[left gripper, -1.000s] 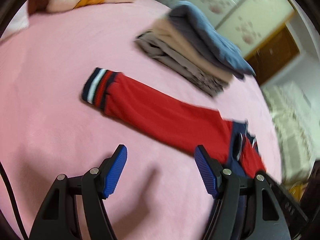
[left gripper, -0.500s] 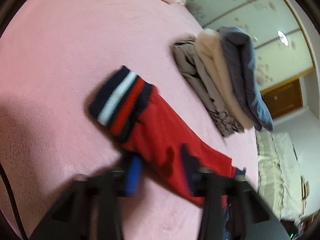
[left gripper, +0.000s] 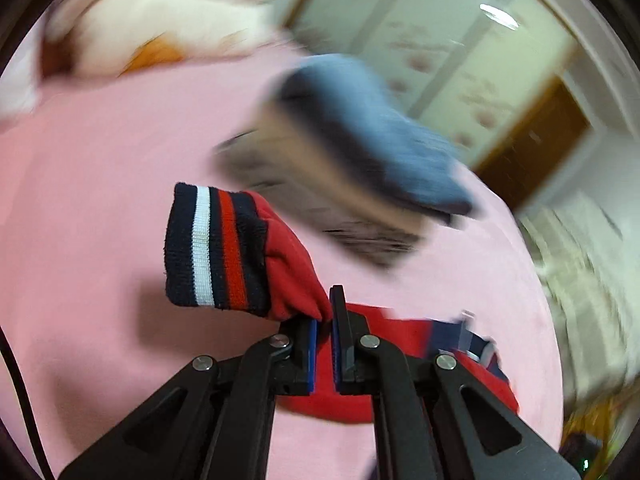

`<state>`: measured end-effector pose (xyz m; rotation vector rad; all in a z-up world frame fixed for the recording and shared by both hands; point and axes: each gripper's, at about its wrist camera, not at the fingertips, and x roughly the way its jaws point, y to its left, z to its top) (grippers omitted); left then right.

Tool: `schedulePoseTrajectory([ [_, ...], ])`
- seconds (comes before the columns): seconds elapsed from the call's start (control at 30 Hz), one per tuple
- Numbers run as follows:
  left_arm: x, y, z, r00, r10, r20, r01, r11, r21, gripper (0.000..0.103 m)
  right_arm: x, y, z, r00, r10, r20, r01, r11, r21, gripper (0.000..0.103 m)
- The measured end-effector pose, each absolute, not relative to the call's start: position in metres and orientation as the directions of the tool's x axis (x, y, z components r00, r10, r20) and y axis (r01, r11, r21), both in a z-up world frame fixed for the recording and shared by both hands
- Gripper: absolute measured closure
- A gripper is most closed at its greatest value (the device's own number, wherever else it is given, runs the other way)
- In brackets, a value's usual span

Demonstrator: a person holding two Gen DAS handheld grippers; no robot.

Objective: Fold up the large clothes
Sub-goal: 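Fold the held sleeve with the left tool across the jacket body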

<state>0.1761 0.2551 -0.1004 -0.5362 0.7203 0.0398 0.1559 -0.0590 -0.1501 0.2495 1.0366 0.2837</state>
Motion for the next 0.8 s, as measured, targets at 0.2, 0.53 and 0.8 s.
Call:
schedulePoseTrajectory([
  [0.2,0.192,0.118,-0.076,0.699,-0.345,-0.626,0.125,0.922,-0.367,0.077,0.146,-0.126,-0.140,0.546,0.289,-0.787,-0.003,0.939,0.343,0.095],
  [0.53,0.191,0.047,-0.140,0.429,-0.488,-0.760,0.182,0.871,-0.457,0.034,0.136,-0.200,-0.149,0.536,0.255,-0.805,0.123,0.920,0.373,0.095],
  [0.8,0.164,0.106,-0.126,0.530,-0.406,-0.745,0.069,0.896,-0.439,0.034,0.157,-0.174,-0.142,0.537,0.370,-0.758,0.030,0.890,0.456,0.074],
])
